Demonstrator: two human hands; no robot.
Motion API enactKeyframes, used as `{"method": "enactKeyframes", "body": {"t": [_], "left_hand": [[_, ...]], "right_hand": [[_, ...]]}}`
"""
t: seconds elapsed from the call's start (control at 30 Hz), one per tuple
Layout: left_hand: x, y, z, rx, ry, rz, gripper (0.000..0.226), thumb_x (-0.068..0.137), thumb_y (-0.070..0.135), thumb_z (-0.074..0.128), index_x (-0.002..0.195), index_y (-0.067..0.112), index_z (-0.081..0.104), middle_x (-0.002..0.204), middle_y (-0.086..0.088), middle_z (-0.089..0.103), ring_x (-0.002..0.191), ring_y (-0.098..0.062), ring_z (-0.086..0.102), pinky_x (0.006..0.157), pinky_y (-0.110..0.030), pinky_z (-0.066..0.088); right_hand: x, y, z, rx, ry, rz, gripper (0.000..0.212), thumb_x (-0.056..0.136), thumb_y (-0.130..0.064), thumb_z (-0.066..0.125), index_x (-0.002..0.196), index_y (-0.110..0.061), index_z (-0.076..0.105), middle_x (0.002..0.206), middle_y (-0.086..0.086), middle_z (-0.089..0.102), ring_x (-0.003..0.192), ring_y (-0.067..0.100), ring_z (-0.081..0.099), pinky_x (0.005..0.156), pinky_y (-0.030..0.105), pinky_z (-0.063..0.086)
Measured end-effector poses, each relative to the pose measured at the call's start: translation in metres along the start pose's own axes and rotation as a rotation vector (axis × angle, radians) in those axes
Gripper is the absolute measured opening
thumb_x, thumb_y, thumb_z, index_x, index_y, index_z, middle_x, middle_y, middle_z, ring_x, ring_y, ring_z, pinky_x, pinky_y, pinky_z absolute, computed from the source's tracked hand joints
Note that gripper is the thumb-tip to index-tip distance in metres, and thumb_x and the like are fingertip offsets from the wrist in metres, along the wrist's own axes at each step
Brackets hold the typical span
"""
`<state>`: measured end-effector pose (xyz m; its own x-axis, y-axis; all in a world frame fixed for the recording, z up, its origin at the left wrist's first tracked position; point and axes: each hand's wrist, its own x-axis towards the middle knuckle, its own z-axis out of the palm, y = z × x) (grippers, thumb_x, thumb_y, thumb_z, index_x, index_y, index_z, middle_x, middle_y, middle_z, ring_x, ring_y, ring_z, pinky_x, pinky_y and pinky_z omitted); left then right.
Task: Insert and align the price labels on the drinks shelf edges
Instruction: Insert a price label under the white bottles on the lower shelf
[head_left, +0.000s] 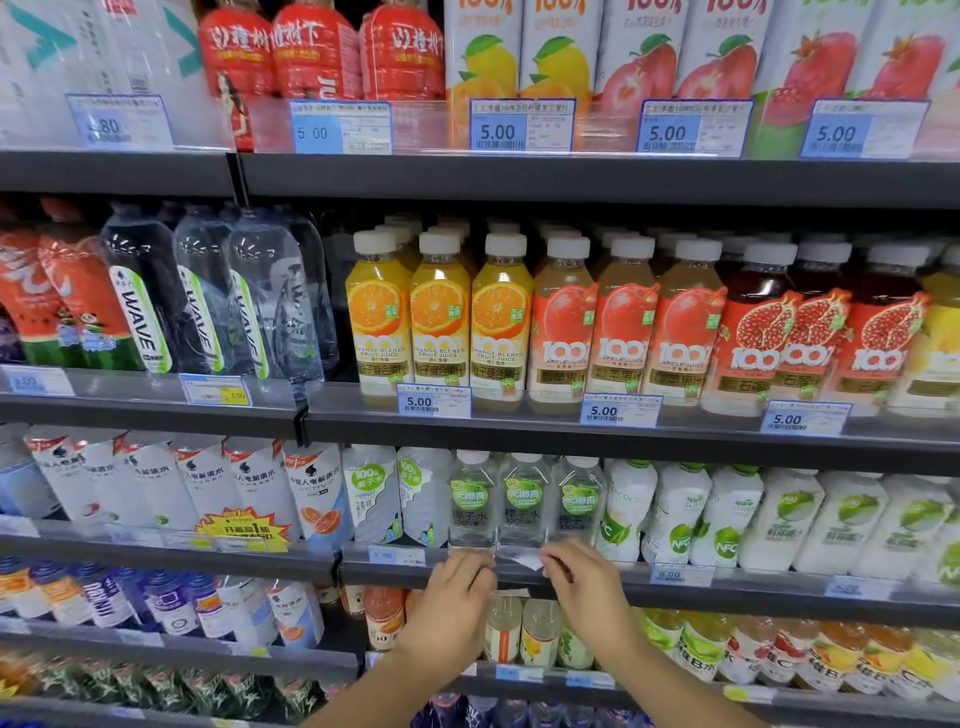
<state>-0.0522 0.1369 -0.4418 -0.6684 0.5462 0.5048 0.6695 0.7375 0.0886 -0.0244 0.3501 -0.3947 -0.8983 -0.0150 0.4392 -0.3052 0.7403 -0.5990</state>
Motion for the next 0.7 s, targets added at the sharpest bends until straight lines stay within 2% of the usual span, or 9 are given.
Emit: {"method": "enactKeyframes", "body": {"t": [0.07,0.17,0.3,0.37,0.43,0.53,0.7], "left_hand": [[-0.001,0.000,-0.001,-0.016,0.022,0.012,0.006,0.092,0.018,0.056,0.099,0.019,0.057,0.117,0.003,0.057,0.109,-0.016,0.050,0.089,-0.031,0.047],[-0.001,-0.001,-0.001,-0.047,0.053,0.007,0.012,0.098,0.021,0.046,0.097,0.019,0.058,0.114,0.004,0.057,0.106,-0.015,0.051,0.085,-0.030,0.044],[-0.001,-0.001,-0.003,-0.046,0.052,0.014,0.014,0.097,0.021,0.045,0.096,0.020,0.059,0.112,0.004,0.058,0.106,-0.014,0.051,0.084,-0.028,0.043],[-0.002,-0.002,-0.003,-0.041,0.048,0.020,0.014,0.097,0.021,0.045,0.096,0.020,0.059,0.112,0.005,0.059,0.106,-0.013,0.052,0.085,-0.028,0.043],[-0.003,-0.002,-0.003,-0.037,0.049,0.027,0.013,0.097,0.021,0.045,0.095,0.020,0.058,0.113,0.005,0.059,0.106,-0.014,0.053,0.086,-0.028,0.044],[-0.002,-0.002,-0.002,-0.022,0.046,0.039,0.013,0.098,0.022,0.045,0.096,0.020,0.058,0.113,0.004,0.059,0.106,-0.015,0.054,0.087,-0.030,0.045],[0.000,-0.002,0.000,-0.006,0.047,0.034,0.014,0.099,0.021,0.046,0.096,0.018,0.059,0.113,0.002,0.057,0.105,-0.017,0.052,0.087,-0.032,0.046]], "right_hand": [[0.000,0.001,0.001,-0.031,0.008,-0.051,0.014,0.090,-0.011,0.066,0.101,-0.018,0.072,0.091,-0.012,0.064,0.085,-0.001,0.059,0.081,0.019,0.049],[0.003,-0.004,-0.002,0.001,0.039,-0.046,0.015,0.092,-0.012,0.063,0.104,-0.018,0.070,0.091,-0.013,0.062,0.085,-0.003,0.058,0.082,0.015,0.048],[0.006,0.000,0.000,-0.074,-0.004,-0.095,0.016,0.090,-0.009,0.065,0.101,-0.019,0.070,0.089,-0.012,0.062,0.081,-0.003,0.057,0.078,0.017,0.049],[0.008,0.009,0.005,-0.195,-0.079,-0.155,0.019,0.084,-0.004,0.071,0.097,-0.017,0.070,0.089,-0.009,0.060,0.079,0.002,0.057,0.074,0.023,0.052],[0.008,0.014,0.007,-0.355,-0.163,-0.187,0.032,0.072,0.001,0.077,0.097,-0.016,0.068,0.091,-0.006,0.057,0.080,0.007,0.056,0.070,0.025,0.053],[0.005,0.014,0.005,-0.487,-0.176,-0.255,0.052,0.052,0.004,0.083,0.099,-0.013,0.069,0.094,-0.001,0.059,0.084,0.015,0.060,0.067,0.027,0.055],[0.002,0.010,0.002,-0.610,-0.147,-0.334,0.050,0.050,-0.005,0.085,0.097,-0.013,0.071,0.097,0.000,0.060,0.088,0.020,0.060,0.068,0.031,0.056]]}}
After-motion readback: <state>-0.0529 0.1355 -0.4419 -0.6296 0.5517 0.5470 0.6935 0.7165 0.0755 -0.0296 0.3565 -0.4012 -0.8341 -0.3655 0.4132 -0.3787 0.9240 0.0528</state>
